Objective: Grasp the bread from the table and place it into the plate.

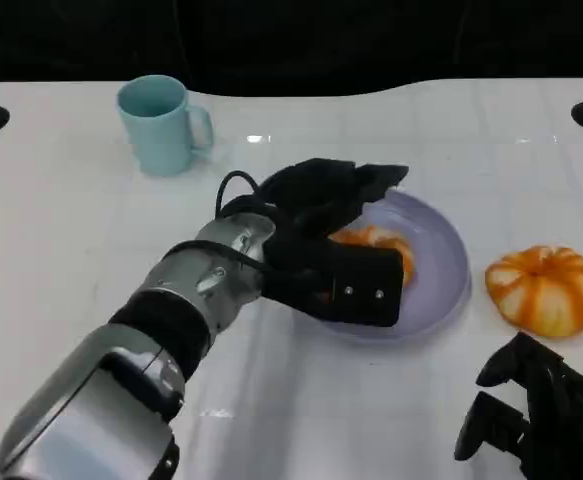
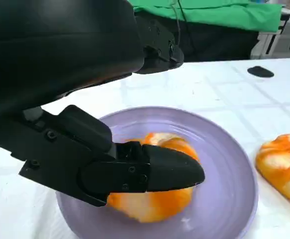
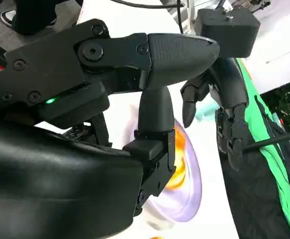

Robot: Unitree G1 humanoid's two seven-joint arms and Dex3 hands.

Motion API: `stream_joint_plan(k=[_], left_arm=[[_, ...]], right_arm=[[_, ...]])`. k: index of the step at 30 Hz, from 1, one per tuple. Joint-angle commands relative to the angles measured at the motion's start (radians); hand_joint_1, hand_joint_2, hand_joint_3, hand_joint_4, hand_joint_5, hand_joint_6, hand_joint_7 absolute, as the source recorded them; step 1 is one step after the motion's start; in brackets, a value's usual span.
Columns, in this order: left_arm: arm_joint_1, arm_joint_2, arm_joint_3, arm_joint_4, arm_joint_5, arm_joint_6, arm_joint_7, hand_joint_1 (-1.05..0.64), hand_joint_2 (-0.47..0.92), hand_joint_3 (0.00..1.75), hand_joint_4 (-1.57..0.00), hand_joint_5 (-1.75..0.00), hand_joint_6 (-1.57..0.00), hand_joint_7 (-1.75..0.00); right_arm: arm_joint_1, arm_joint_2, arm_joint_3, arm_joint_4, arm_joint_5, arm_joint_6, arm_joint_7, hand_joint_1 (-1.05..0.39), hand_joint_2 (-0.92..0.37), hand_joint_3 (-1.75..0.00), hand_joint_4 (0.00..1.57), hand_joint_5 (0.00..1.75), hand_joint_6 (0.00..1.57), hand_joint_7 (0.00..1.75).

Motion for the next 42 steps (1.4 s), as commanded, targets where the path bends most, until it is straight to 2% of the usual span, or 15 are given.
stream_joint_plan(k=[1,11,19,22,26,28,30,34,42], left_arm=[[-0.011,0.035,0.010,-0.044,-0.012,-0.011,-0.023,-1.02,0.92,0.59,-0.02,-0.07,-0.08,-0.01],[0.054,0.103,0.045,-0.179,-0.053,-0.035,-0.058,-0.99,0.92,0.58,-0.07,-0.12,-0.12,-0.03],[0.152,0.152,0.137,-0.301,-0.188,-0.102,-0.148,-0.93,0.92,0.52,-0.10,-0.16,-0.15,-0.04],[0.198,0.164,0.183,-0.346,-0.269,-0.137,-0.198,-0.88,0.92,0.48,-0.17,-0.22,-0.18,-0.05],[0.265,0.148,0.243,-0.391,-0.374,-0.173,-0.229,-0.80,0.92,0.40,-0.27,-0.30,-0.26,-0.07],[0.305,0.130,0.275,-0.410,-0.434,-0.204,-0.239,-0.67,0.92,0.32,-0.25,-0.72,-0.40,-0.10],[0.334,0.118,0.295,-0.430,-0.472,-0.217,-0.246,-0.61,0.92,0.28,-0.22,-0.99,-0.48,-0.13],[0.398,0.098,0.328,-0.459,-0.516,-0.267,-0.237,-0.56,0.92,0.26,-0.30,-1.16,-0.60,-0.20],[0.512,0.056,0.390,-0.495,-0.604,-0.352,-0.243,-0.48,0.92,0.24,-0.48,-1.29,-0.74,-0.34]], right_arm=[[0.003,-0.006,-0.008,-0.006,0.005,-0.010,-0.001,-0.51,-0.92,-0.43,0.64,1.75,0.42,1.70],[-0.003,-0.012,-0.009,0.005,0.003,-0.022,0.011,-0.52,-0.92,-0.43,0.64,1.75,0.42,1.69],[-0.003,-0.012,-0.010,0.010,0.007,-0.027,0.015,-0.51,-0.92,-0.43,0.64,1.75,0.42,1.68],[-0.002,-0.011,-0.010,0.005,0.005,-0.022,0.010,-0.51,-0.92,-0.43,0.64,1.75,0.42,1.68],[-0.003,-0.012,-0.011,0.013,0.005,-0.032,0.021,-0.52,-0.92,-0.43,0.63,1.75,0.42,1.67],[-0.003,-0.013,-0.012,0.015,0.006,-0.035,0.025,-0.52,-0.92,-0.43,0.63,1.75,0.43,1.67],[-0.002,-0.012,-0.012,0.008,0.008,-0.026,0.021,-0.51,-0.92,-0.43,0.63,1.75,0.43,1.67],[0.001,-0.012,-0.011,0.003,0.008,-0.025,0.020,-0.51,-0.92,-0.45,0.63,1.75,0.43,1.67],[0.005,-0.012,-0.008,-0.001,0.005,-0.026,0.020,-0.51,-0.92,-0.44,0.63,1.75,0.45,1.65]])
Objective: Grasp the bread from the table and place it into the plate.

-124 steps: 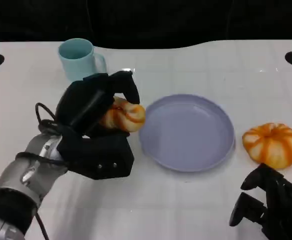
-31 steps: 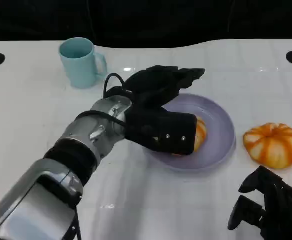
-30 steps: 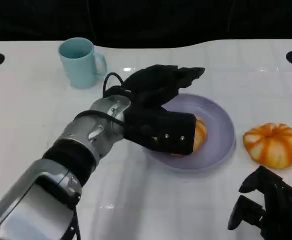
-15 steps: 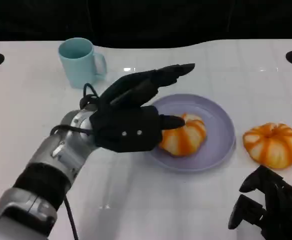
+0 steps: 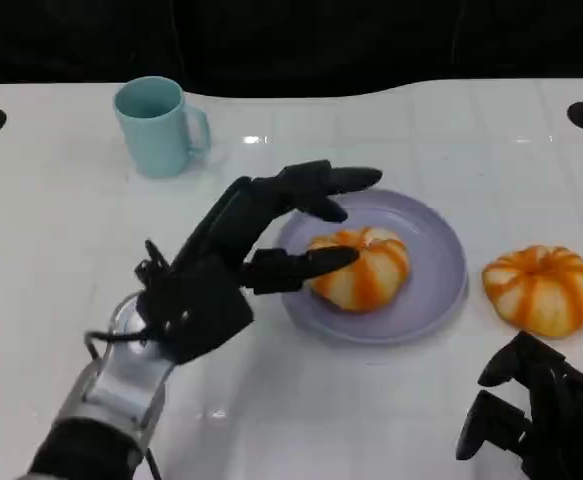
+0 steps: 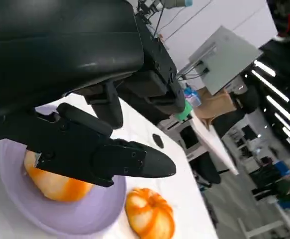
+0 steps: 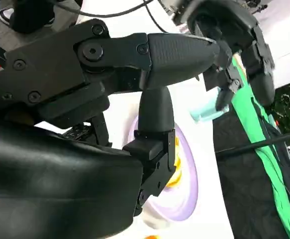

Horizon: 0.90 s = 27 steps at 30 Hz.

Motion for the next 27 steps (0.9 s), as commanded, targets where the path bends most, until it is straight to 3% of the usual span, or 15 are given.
stream_joint_plan(k=[1,3,9,11,19,27], left_arm=[[0.059,-0.014,0.039,-0.044,-0.080,-0.007,-0.032,-0.49,0.92,0.25,-0.49,-1.31,-0.73,-0.39],[0.098,-0.029,0.052,-0.095,-0.143,0.048,-0.062,-0.48,0.92,0.25,-0.48,-1.39,-0.71,-0.52],[0.172,-0.048,0.082,-0.218,-0.248,0.179,-0.113,-0.56,0.92,0.35,-0.52,-1.65,-0.54,-1.28],[0.199,-0.049,0.087,-0.265,-0.267,0.233,-0.118,-0.60,0.92,0.35,-0.54,-1.71,-0.53,-1.41],[0.331,-0.056,0.093,-0.438,-0.334,0.361,-0.148,-0.59,0.92,0.40,-0.63,-1.75,-0.52,-1.63],[0.421,-0.046,0.104,-0.563,-0.402,0.452,-0.202,-0.60,0.92,0.38,-0.68,-1.75,-0.54,-1.68]], right_arm=[[0.005,-0.009,-0.005,-0.010,0.008,-0.006,0.003,-0.51,-0.92,-0.44,0.63,1.75,0.45,1.65],[0.005,-0.009,-0.006,-0.011,0.010,-0.004,0.002,-0.51,-0.92,-0.44,0.63,1.75,0.45,1.65],[0.005,-0.013,-0.006,-0.016,0.009,-0.001,0.002,-0.51,-0.92,-0.43,0.63,1.75,0.45,1.65],[0.006,-0.013,-0.007,-0.016,0.010,-0.003,0.004,-0.51,-0.92,-0.43,0.64,1.75,0.45,1.65],[0.010,-0.018,-0.009,-0.019,0.007,-0.002,0.004,-0.51,-0.92,-0.44,0.64,1.75,0.46,1.65],[0.018,-0.014,-0.007,-0.035,0.015,0.011,-0.001,-0.51,-0.92,-0.44,0.64,1.75,0.46,1.65]])
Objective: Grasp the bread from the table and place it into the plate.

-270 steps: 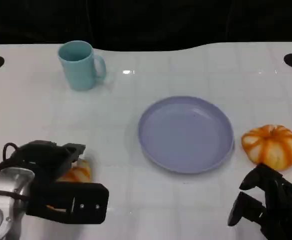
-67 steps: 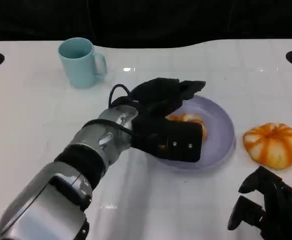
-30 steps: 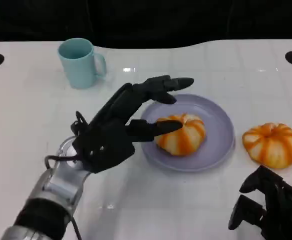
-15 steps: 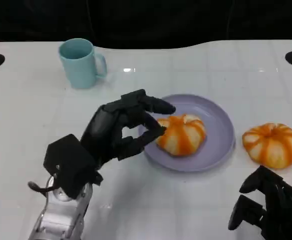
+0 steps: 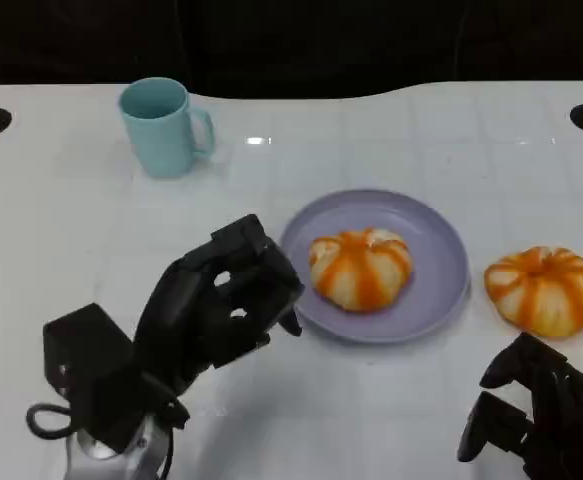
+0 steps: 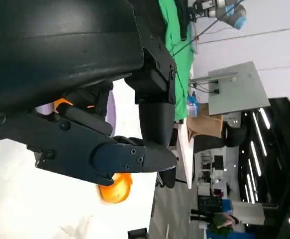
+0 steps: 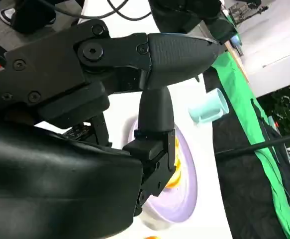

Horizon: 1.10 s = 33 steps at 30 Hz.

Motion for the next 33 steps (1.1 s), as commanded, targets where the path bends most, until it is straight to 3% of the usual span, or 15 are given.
stream_joint_plan(k=[1,18,33], left_arm=[[0.046,0.022,0.016,-0.066,-0.059,0.050,-0.049,-0.61,0.92,0.37,-0.69,-1.75,-0.54,-1.68],[0.205,0.020,0.064,-0.140,-0.198,0.140,-0.128,-0.59,0.92,0.32,-0.71,-1.75,-0.49,-1.75],[0.288,0.018,0.101,-0.140,-0.225,0.136,-0.163,-0.56,0.92,0.33,-0.67,-1.75,-0.46,-1.72]], right_arm=[[0.010,-0.011,-0.003,-0.024,0.013,0.010,-0.003,-0.51,-0.92,-0.44,0.64,1.75,0.45,1.65],[0.013,-0.010,-0.001,-0.041,0.018,0.024,-0.009,-0.53,-0.92,-0.44,0.62,1.75,0.42,1.65],[0.007,-0.009,-0.003,-0.046,0.021,0.034,-0.013,-0.52,-0.92,-0.46,0.60,1.75,0.40,1.66]])
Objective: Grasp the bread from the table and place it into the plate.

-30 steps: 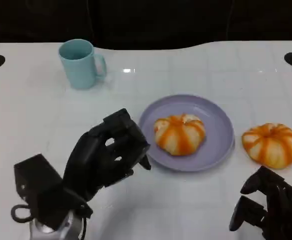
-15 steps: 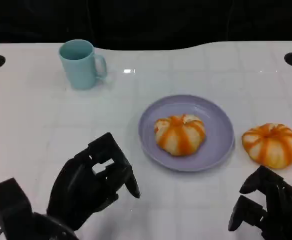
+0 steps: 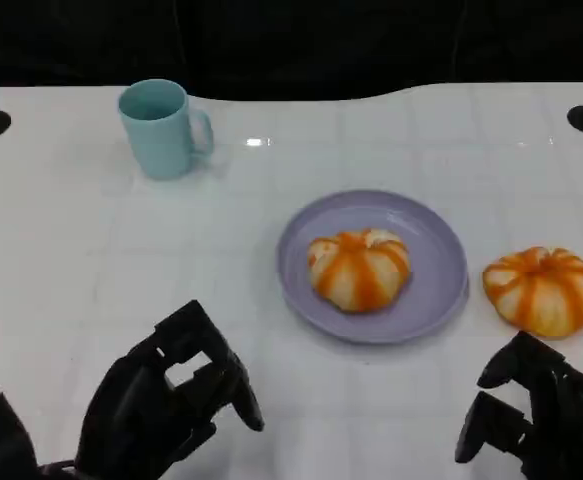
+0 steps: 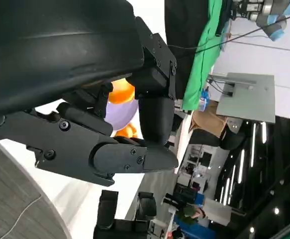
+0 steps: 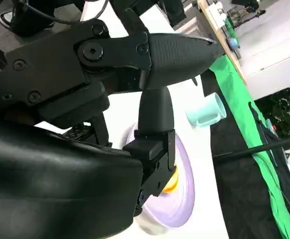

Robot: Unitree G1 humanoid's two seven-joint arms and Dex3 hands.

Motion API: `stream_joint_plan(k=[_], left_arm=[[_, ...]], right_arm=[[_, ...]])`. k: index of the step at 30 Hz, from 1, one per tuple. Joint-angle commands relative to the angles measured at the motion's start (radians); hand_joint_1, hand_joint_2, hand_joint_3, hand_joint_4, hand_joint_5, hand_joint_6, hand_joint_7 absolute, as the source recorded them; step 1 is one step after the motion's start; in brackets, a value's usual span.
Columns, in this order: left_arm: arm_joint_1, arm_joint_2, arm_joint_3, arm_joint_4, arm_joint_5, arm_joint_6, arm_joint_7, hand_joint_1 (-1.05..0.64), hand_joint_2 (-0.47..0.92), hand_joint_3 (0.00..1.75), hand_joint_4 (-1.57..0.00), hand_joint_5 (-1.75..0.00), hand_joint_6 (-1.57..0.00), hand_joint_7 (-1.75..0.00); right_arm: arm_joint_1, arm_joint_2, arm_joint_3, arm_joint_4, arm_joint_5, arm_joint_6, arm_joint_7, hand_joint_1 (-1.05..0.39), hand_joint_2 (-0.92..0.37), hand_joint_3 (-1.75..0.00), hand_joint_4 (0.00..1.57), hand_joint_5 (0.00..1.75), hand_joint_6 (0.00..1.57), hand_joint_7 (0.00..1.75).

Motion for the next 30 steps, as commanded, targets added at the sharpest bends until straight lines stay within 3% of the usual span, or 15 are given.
stream_joint_plan(k=[1,30], left_arm=[[0.017,0.005,0.017,-0.009,-0.006,0.004,-0.004,-0.56,0.92,0.33,-0.67,-1.75,-0.46,-1.72],[-0.017,-0.001,0.046,0.065,0.023,-0.019,-0.010,-0.57,0.92,0.30,-0.69,-1.75,-0.51,-1.67]], right_arm=[[-0.003,-0.010,-0.007,-0.007,0.009,-0.001,-0.002,-0.52,-0.92,-0.46,0.61,1.75,0.41,1.67],[-0.024,-0.009,-0.008,0.039,-0.008,-0.037,0.005,-0.53,-0.92,-0.43,0.61,1.75,0.43,1.64]])
